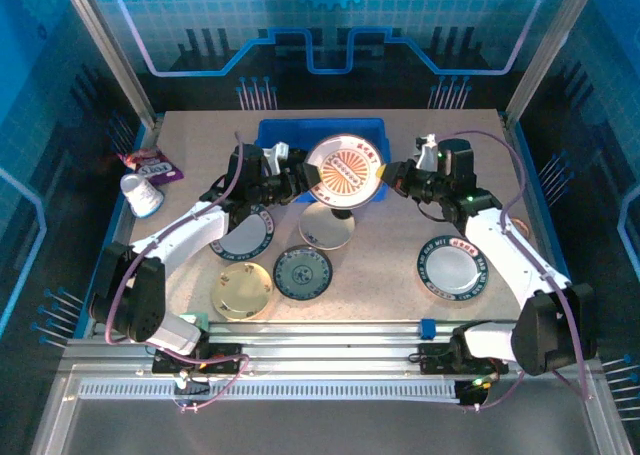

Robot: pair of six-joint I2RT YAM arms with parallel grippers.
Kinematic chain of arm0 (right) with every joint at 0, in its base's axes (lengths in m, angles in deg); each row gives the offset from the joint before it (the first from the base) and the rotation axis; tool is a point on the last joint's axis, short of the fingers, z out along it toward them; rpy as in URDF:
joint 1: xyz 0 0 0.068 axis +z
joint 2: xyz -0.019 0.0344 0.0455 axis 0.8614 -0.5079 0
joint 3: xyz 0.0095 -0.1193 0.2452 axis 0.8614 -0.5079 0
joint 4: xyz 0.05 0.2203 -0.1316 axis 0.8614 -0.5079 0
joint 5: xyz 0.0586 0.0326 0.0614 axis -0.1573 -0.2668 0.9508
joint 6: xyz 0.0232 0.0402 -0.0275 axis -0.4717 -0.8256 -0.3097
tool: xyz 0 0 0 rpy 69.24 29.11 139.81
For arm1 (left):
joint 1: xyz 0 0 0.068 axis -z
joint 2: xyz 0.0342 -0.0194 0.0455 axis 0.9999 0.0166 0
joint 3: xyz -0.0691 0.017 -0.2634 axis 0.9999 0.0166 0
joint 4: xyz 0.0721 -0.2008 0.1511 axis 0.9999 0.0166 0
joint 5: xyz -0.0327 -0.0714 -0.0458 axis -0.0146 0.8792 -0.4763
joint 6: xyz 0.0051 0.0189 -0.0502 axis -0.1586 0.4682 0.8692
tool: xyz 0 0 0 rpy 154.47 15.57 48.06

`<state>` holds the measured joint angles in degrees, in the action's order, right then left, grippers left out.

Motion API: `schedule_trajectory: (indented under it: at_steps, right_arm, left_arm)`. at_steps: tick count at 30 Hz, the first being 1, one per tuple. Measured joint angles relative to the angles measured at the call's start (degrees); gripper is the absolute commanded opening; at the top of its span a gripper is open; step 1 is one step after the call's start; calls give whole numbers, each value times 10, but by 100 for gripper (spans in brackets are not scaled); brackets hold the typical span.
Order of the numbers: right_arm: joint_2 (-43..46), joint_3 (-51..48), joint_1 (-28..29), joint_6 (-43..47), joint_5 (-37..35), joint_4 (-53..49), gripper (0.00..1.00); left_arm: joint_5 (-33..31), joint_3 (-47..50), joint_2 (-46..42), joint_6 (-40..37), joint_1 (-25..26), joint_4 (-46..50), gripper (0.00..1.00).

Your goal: Place the plates into the plastic bin on the countertop

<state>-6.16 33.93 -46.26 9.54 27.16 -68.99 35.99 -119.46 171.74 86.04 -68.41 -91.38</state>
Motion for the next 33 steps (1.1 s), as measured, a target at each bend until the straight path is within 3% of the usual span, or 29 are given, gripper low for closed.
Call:
schedule_trajectory:
  at_steps: [4,10,15,20,26,33]
  right_arm:
    - [-21,8,9,2,0,-2,0]
    - [-40,7,6,8,-17,-7,2]
    - [-40,7,6,29,-18,-18,45]
    - [-32,11,-6,55,-28,-52,69]
    - [41,12,-58,103,-92,-124,74]
    - [155,-5,-122,125,-147,-143,74]
  left_arm:
    - [9,-9,10,6,1,-7,0]
    - [17,-20,16,22,-3,-12,0]
    - [19,-26,22,18,1,-9,0]
    - [7,-33,29,1,3,24,0]
    - [-17,-83,37,-37,3,86,0]
    - [-84,-221,103,-113,3,166,0]
